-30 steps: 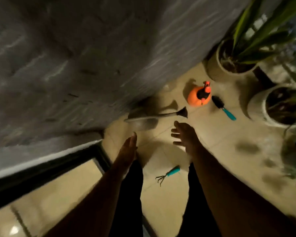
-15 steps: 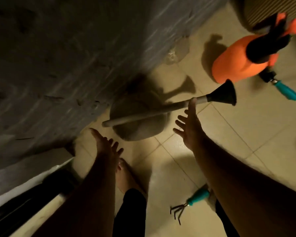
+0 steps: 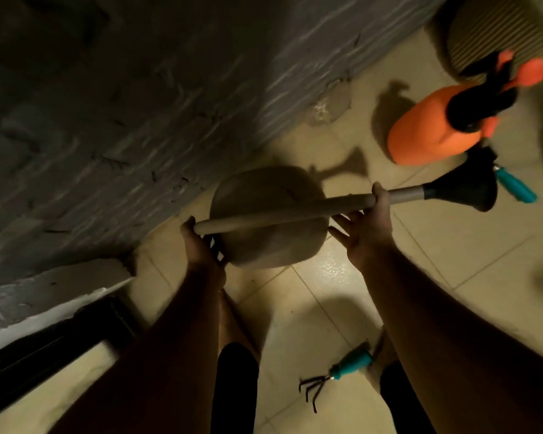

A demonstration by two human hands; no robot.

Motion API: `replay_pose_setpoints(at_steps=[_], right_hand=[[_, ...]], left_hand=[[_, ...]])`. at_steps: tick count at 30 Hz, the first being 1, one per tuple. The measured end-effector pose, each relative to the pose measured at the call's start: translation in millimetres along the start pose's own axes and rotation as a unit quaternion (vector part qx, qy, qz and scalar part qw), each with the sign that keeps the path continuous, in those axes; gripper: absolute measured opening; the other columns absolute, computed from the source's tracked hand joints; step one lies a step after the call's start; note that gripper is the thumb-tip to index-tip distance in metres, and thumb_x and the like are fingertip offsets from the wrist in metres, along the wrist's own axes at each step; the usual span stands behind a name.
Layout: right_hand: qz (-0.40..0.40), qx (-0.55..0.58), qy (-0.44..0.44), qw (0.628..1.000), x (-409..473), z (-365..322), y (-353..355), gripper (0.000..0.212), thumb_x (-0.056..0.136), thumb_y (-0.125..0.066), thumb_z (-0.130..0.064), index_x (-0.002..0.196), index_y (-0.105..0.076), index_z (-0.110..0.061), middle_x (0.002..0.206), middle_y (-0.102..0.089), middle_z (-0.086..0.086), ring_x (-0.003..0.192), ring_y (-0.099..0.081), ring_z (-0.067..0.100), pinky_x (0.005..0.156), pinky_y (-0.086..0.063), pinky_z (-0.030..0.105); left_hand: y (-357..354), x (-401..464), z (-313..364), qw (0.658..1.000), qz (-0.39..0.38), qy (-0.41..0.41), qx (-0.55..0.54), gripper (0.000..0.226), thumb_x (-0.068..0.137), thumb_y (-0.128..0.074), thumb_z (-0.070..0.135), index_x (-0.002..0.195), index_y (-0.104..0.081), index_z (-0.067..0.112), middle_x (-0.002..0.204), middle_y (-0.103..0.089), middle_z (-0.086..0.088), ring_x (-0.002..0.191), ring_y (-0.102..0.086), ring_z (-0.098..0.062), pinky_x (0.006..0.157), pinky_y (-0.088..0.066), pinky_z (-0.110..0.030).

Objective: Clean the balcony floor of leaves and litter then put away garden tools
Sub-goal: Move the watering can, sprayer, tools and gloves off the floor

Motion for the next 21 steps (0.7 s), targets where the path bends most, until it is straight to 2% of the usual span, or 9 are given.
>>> replay_pose_setpoints(at_steps=[3, 5, 8, 12, 14, 15, 18, 20, 21], right_hand=[[0.014, 0.006, 0.012, 1.0, -60.1, -35.1, 20.3, 0.067, 0.095, -0.039, -0.064, 0.145, -0.044, -0.019, 0.127, -0.065, 0.007, 0.116, -0.061, 0.025, 0.099, -0.046, 0.045], [0.033, 0.016, 0.012, 0.999, -99.3, -63.9, 32.2, 0.065, 0.094, -0.041, -0.064, 0.14, -0.05, -0.019, 0.119, -0.068, 0.006, 0.112, -0.064, 0.024, 0.095, -0.049, 0.044], [0.028, 0.019, 0.047, 0.998, -169.8, -128.9, 34.7, 0.061, 0.092, -0.041, -0.064, 0.131, -0.059, -0.021, 0.109, -0.069, 0.003, 0.112, -0.065, 0.025, 0.099, -0.049, 0.045], [-0.003, -0.007, 0.099, 0.995, -286.7, -233.6, 35.0, 0.055, 0.093, -0.036, -0.065, 0.113, -0.067, -0.026, 0.111, -0.072, 0.002, 0.106, -0.066, 0.023, 0.091, -0.051, 0.041], [-0.021, -0.017, 0.12, 0.992, -344.4, -280.7, 36.8, 0.054, 0.094, -0.033, -0.065, 0.101, -0.066, -0.023, 0.102, -0.071, 0.002, 0.097, -0.066, 0.022, 0.084, -0.049, 0.037], [-0.026, -0.015, 0.131, 0.991, -376.2, -304.3, 41.2, 0.053, 0.094, -0.034, -0.065, 0.097, -0.065, -0.022, 0.096, -0.069, 0.003, 0.092, -0.064, 0.023, 0.079, -0.048, 0.035], [-0.028, 0.003, 0.169, 0.985, -453.5, -356.6, 51.2, 0.052, 0.093, -0.038, -0.066, 0.097, -0.068, -0.023, 0.092, -0.073, 0.004, 0.096, -0.066, 0.025, 0.082, -0.051, 0.035], [-0.032, 0.038, 0.196, 0.979, -491.5, -379.2, 59.3, 0.063, 0.082, -0.047, -0.074, 0.107, -0.071, -0.022, 0.101, -0.075, 0.008, 0.102, -0.069, 0.027, 0.092, -0.055, 0.04], [-0.034, 0.06, 0.207, 0.976, -505.4, -387.4, 64.3, 0.074, 0.07, -0.054, -0.079, 0.113, -0.071, -0.021, 0.106, -0.075, 0.01, 0.103, -0.069, 0.028, 0.093, -0.055, 0.044]], left_hand=[[-14.4, -60.1, 14.9, 0.999, -0.047, 0.003, 0.012, 0.059, 0.096, -0.037, 0.064, 0.137, -0.055, 0.026, 0.145, -0.053, -0.005, 0.132, -0.049, -0.027, 0.102, -0.043, -0.044], [-21.4, -106.9, 30.9, 0.999, -0.023, 0.002, 0.043, 0.058, 0.096, -0.035, 0.064, 0.137, -0.055, 0.028, 0.143, -0.054, -0.002, 0.131, -0.05, -0.027, 0.106, -0.042, -0.048], [-53.8, -193.9, 76.5, 0.993, -0.045, -0.031, 0.103, 0.068, 0.095, -0.027, 0.071, 0.141, -0.051, 0.028, 0.144, -0.052, 0.003, 0.132, -0.047, -0.025, 0.105, -0.042, -0.046], [-100.0, -328.8, 151.2, 0.975, -0.1, -0.075, 0.182, 0.085, 0.089, -0.011, 0.081, 0.145, -0.048, 0.028, 0.147, -0.05, -0.003, 0.134, -0.046, -0.031, 0.09, -0.047, -0.036], [-121.3, -395.8, 185.8, 0.964, -0.139, -0.109, 0.201, 0.086, 0.088, -0.006, 0.082, 0.145, -0.047, 0.032, 0.151, -0.046, -0.008, 0.137, -0.043, -0.036, 0.08, -0.051, -0.027], [-129.7, -430.9, 198.9, 0.961, -0.159, -0.114, 0.197, 0.087, 0.084, -0.007, 0.086, 0.143, -0.048, 0.037, 0.15, -0.047, -0.004, 0.136, -0.046, -0.034, 0.077, -0.052, -0.029], [-139.2, -495.1, 230.4, 0.954, -0.176, -0.174, 0.169, 0.104, 0.063, -0.019, 0.102, 0.144, -0.046, 0.042, 0.144, -0.047, 0.013, 0.133, -0.046, -0.018, 0.104, -0.045, -0.046], [-141.9, -541.8, 246.1, 0.944, -0.151, -0.244, 0.165, 0.111, 0.062, -0.027, 0.102, 0.147, -0.045, 0.032, 0.151, -0.046, 0.003, 0.139, -0.043, -0.023, 0.116, -0.034, -0.048], [-143.2, -569.8, 253.7, 0.932, -0.146, -0.293, 0.154, 0.104, 0.072, -0.031, 0.095, 0.147, -0.047, 0.024, 0.15, -0.047, -0.001, 0.139, -0.043, -0.022, 0.119, -0.03, -0.041]])
Point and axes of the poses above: each hand's wrist, its own x-axis towards the middle knuckle, its own y-axis out of the back of the hand, z = x × y, the point moved 9 cm from there along x, towards the middle knuckle
